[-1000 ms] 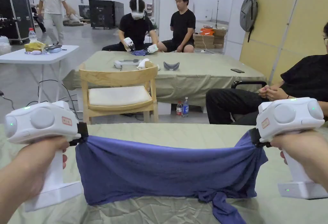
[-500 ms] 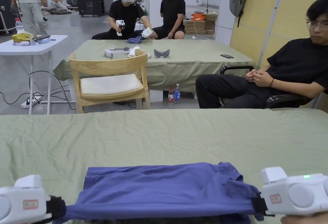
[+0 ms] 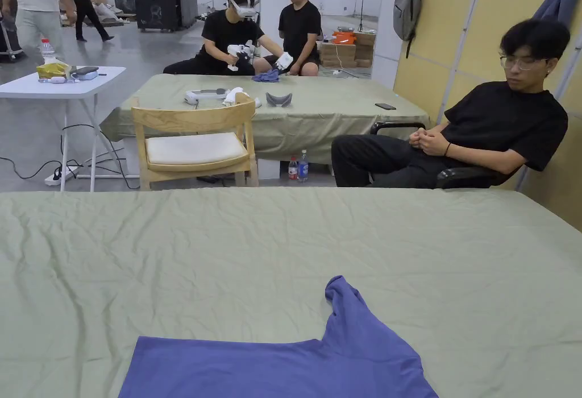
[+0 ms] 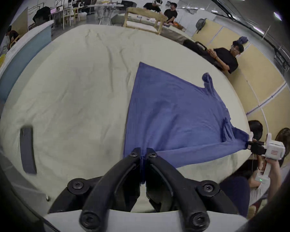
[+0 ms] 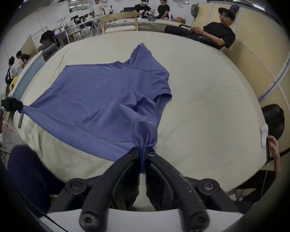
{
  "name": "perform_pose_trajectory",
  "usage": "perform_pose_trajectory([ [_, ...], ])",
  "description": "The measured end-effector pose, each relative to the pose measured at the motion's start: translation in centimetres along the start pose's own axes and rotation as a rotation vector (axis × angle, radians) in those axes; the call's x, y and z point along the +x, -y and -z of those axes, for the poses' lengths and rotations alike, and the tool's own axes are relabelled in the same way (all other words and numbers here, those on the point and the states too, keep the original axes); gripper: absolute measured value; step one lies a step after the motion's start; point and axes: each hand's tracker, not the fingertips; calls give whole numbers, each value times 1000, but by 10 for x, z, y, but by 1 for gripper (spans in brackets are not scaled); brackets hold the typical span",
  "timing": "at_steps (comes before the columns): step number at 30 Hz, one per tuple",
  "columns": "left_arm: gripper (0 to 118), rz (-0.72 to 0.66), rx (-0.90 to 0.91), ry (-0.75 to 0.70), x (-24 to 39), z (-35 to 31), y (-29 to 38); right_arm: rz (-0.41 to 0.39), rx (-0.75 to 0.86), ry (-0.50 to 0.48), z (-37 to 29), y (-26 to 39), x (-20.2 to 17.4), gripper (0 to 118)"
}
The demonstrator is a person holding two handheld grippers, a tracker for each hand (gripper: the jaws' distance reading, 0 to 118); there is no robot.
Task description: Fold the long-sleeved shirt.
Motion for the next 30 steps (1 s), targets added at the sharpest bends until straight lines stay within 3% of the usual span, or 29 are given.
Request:
perform_pose_trajectory([
  [5,3,-27,-26,-8,-5,-6,40,59,-46,-10,3,35,1,10],
  [13,3,-57,-7,6,-8,-1,34,130,-51,-11,6,37,3,10],
  [15,3,-76,-11,8,-11,3,32,149,-50,-11,8,35,6,16],
  [16,10,-84,-15,6,-12,5,31,163,-50,-16,10,35,7,37],
  [17,33,-86,-18,0,-9,7,34,171,-47,-23,11,35,7,75],
  [18,92,-73,-13,-28,-8,9,34,163,-42,-4,12,36,6,112],
  [19,92,-55,23,-95,-6,11,34,139,-41,61,13,35,5,118],
  [20,105,-41,59,-157,-5,14,35,119,-36,101,14,37,3,118],
  [21,118,-45,73,-177,-9,18,38,67,67,67,5,34,0,117],
  [23,111,-70,158,-81,-11,10,36,99,51,81,5,35,5,112],
  [26,111,-121,89,-47,-7,13,33,117,50,90,5,25,5,115],
  [28,109,-105,82,-30,-2,14,31,130,68,80,3,18,5,108],
  [29,94,-88,73,-16,6,11,27,139,87,60,-1,14,4,89],
  [30,35,-31,67,3,11,9,24,146,116,44,0,8,5,36],
])
